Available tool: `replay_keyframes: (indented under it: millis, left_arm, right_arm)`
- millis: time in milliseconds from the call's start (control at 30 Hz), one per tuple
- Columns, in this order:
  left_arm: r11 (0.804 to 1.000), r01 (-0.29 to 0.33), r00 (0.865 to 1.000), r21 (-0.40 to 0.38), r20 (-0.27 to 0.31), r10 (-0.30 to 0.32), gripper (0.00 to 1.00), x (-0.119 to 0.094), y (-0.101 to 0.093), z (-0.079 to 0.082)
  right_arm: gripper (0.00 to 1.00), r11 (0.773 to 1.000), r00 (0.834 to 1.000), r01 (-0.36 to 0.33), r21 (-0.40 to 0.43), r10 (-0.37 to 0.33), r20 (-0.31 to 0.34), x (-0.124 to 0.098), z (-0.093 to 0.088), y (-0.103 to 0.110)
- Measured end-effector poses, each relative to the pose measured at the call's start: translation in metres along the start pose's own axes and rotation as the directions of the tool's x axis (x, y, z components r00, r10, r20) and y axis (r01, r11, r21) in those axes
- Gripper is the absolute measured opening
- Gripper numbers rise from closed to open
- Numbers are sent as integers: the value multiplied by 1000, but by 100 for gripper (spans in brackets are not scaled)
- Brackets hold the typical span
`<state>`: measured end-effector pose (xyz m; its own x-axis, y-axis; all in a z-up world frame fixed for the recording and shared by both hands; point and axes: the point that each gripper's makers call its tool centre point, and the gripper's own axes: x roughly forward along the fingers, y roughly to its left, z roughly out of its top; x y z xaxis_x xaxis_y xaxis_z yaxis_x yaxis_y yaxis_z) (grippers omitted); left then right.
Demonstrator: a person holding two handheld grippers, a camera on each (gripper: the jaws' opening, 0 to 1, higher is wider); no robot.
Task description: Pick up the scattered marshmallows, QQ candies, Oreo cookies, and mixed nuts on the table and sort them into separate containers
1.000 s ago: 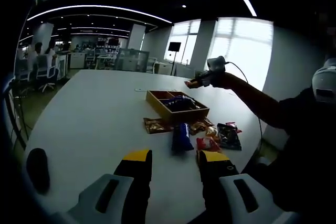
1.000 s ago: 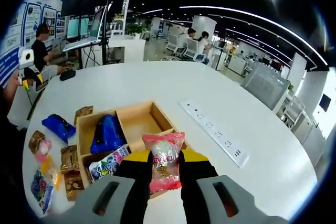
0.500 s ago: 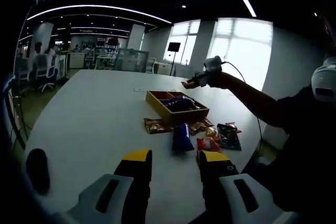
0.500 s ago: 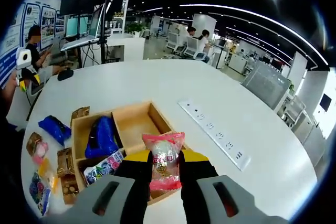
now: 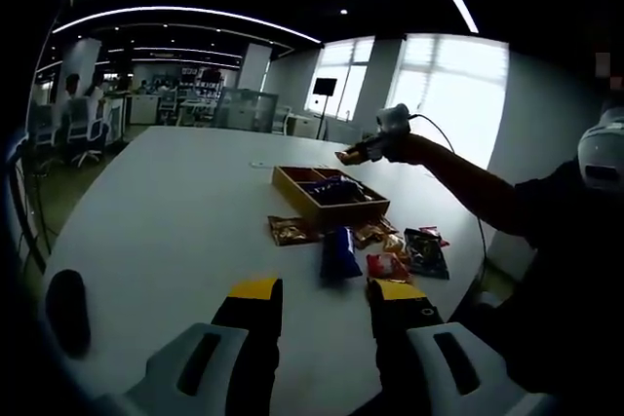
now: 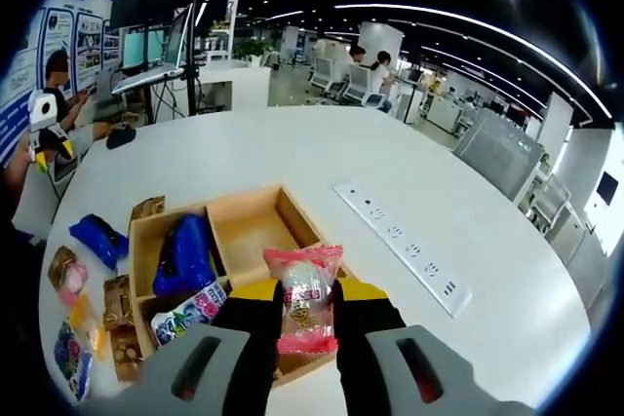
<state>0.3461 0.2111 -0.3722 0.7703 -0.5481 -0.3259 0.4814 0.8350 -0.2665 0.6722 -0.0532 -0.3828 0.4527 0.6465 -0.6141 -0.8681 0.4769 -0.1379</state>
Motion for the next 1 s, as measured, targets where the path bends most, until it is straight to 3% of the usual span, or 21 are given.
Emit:
replay_keyframes:
  millis: [200, 1000]
  left_arm:
    - [1000, 6, 1000, 4, 1, -6, 41, 2, -4, 2]
    - [1000, 13, 1000, 9, -3, -12, 41, 4, -10, 3]
  right_arm:
    - [27, 1000, 1000, 2, 8, -2, 4, 2, -2, 0]
    - [29, 1000, 995, -6, 29, 3, 102, -33, 8, 16]
